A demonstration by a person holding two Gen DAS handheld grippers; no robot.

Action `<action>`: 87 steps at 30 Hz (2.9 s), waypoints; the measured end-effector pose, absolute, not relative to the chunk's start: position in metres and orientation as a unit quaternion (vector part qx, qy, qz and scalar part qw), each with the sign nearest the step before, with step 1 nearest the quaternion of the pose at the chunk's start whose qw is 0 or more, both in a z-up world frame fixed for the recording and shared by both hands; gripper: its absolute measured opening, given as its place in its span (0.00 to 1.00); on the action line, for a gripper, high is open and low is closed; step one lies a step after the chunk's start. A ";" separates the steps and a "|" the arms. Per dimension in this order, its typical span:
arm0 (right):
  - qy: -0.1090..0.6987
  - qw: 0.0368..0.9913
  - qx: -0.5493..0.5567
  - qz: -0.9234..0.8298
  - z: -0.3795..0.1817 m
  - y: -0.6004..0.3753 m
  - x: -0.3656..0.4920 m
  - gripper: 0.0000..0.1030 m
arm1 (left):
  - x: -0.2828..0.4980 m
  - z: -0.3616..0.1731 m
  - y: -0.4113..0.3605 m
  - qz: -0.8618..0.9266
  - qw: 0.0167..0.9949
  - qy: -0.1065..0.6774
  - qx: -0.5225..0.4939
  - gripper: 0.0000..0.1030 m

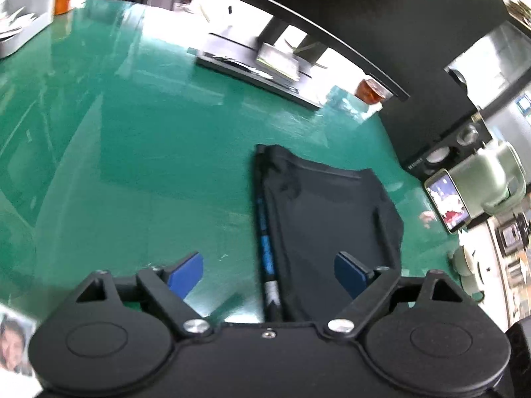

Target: Fold clothes

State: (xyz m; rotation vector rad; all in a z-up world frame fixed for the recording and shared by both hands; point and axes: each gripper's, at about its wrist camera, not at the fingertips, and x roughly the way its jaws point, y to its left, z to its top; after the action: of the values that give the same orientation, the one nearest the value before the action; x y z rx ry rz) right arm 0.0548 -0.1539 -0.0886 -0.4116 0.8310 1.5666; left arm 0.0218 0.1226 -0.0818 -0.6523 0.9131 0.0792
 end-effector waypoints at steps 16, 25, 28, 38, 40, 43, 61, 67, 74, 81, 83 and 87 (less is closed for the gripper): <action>0.396 0.632 -0.043 0.665 -0.098 -0.132 0.069 0.62 | -0.005 -0.070 0.135 0.060 0.852 0.405 -0.326 0.93; 0.374 0.727 0.036 0.575 -0.069 -0.185 0.139 0.00 | -0.013 -0.064 0.079 -0.159 0.833 0.463 -0.259 0.93; 0.337 0.786 -0.052 0.516 -0.069 -0.160 0.180 0.03 | -0.010 -0.074 0.066 -0.177 0.822 0.484 -0.241 0.93; 0.257 0.738 -0.216 0.586 -0.076 -0.047 0.217 0.47 | -0.008 -0.110 0.085 -0.167 0.791 0.500 -0.311 0.93; 0.267 0.728 -0.227 0.589 -0.080 -0.032 0.221 0.45 | -0.007 -0.114 0.086 -0.166 0.788 0.501 -0.317 0.94; 0.312 0.701 -0.235 0.597 -0.094 -0.015 0.236 0.14 | -0.005 -0.119 0.091 -0.168 0.780 0.497 -0.340 0.97; 0.340 0.760 -0.039 0.552 -0.098 -0.050 0.271 0.58 | -0.001 -0.111 0.103 -0.162 0.765 0.491 -0.384 0.99; 0.305 0.821 0.009 0.482 -0.057 -0.129 0.254 0.69 | 0.008 -0.101 0.102 -0.170 0.775 0.484 -0.369 0.99; 0.314 0.875 0.007 0.368 -0.063 -0.208 0.219 0.73 | 0.016 -0.102 0.077 -0.135 0.791 0.504 -0.319 0.93; 0.364 0.881 0.009 0.303 -0.098 -0.215 0.209 0.20 | 0.012 -0.100 0.072 -0.105 0.791 0.527 -0.291 0.22; 0.372 0.880 -0.013 0.294 -0.105 -0.203 0.211 0.08 | 0.008 -0.100 0.072 -0.099 0.790 0.532 -0.289 0.12; 0.370 0.891 -0.010 0.263 -0.107 -0.208 0.214 0.04 | -0.006 -0.097 0.071 -0.079 0.795 0.531 -0.283 0.05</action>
State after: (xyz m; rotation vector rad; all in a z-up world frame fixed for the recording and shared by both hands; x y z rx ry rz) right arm 0.2140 -0.2082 -0.1073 -0.0207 0.7691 0.5459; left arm -0.0057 0.0707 -0.0966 -0.6093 1.1416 -0.1701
